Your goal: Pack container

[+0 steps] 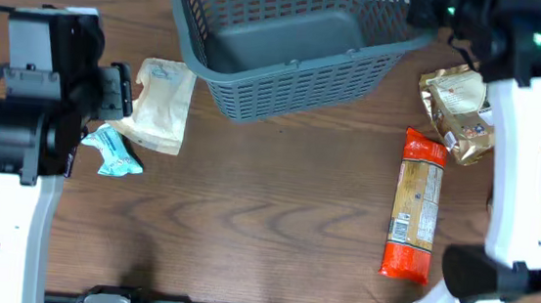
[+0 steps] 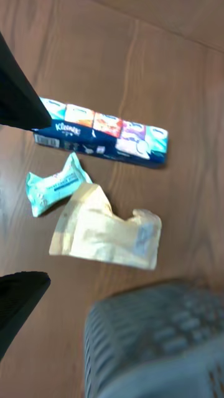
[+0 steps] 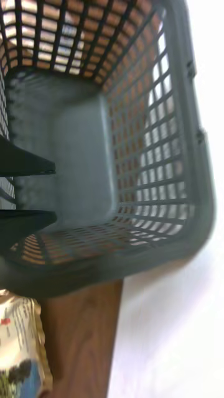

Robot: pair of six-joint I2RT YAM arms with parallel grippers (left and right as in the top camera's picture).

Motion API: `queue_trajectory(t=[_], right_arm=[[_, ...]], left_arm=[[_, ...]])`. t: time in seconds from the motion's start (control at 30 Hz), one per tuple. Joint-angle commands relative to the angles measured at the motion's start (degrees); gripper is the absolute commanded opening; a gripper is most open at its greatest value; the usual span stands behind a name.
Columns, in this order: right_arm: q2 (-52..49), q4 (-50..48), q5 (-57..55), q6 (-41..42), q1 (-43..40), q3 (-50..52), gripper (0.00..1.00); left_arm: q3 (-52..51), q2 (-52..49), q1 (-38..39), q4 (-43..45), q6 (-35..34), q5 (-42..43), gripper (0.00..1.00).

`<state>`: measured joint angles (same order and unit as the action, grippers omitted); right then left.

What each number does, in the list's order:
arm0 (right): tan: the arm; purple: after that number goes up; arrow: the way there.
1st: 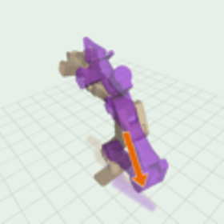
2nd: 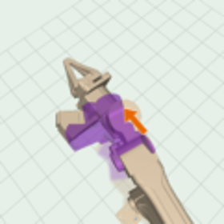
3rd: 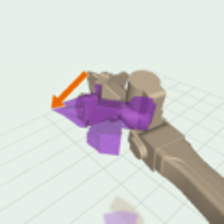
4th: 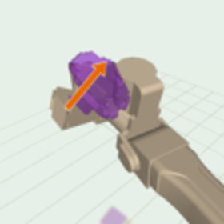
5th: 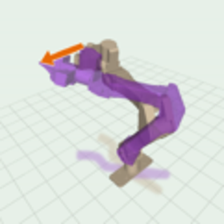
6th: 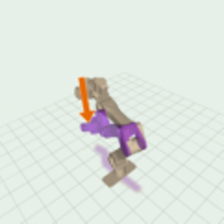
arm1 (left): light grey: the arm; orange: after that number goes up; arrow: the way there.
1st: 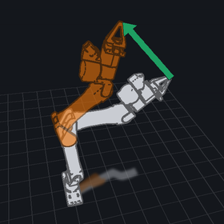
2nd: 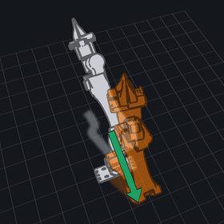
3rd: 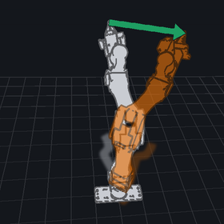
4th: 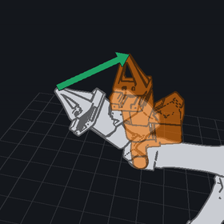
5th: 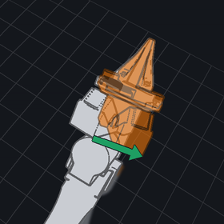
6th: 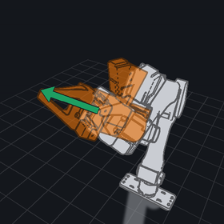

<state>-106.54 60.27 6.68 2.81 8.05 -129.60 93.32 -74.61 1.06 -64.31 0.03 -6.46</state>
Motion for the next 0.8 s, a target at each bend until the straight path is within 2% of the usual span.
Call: queue_trajectory(t=[0.0,0.33,0.77], right_arm=[[-3.52,1.16,0.17,0.35,-0.96,-1.49,0.01],[-10.49,6.73,-2.54,0.28,-1.36,-1.49,0.01],[-11.15,14.1,-3.69,0.09,-1.05,-1.44,0.01]], left_arm=[[0.66,-2.71,-1.16,-0.2,0.33,-1.73,0.72],[0.66,-7.21,-1.16,-0.11,0.33,-1.73,0.73],[0.66,-7.52,-1.16,0.57,0.35,-1.75,0.73]])
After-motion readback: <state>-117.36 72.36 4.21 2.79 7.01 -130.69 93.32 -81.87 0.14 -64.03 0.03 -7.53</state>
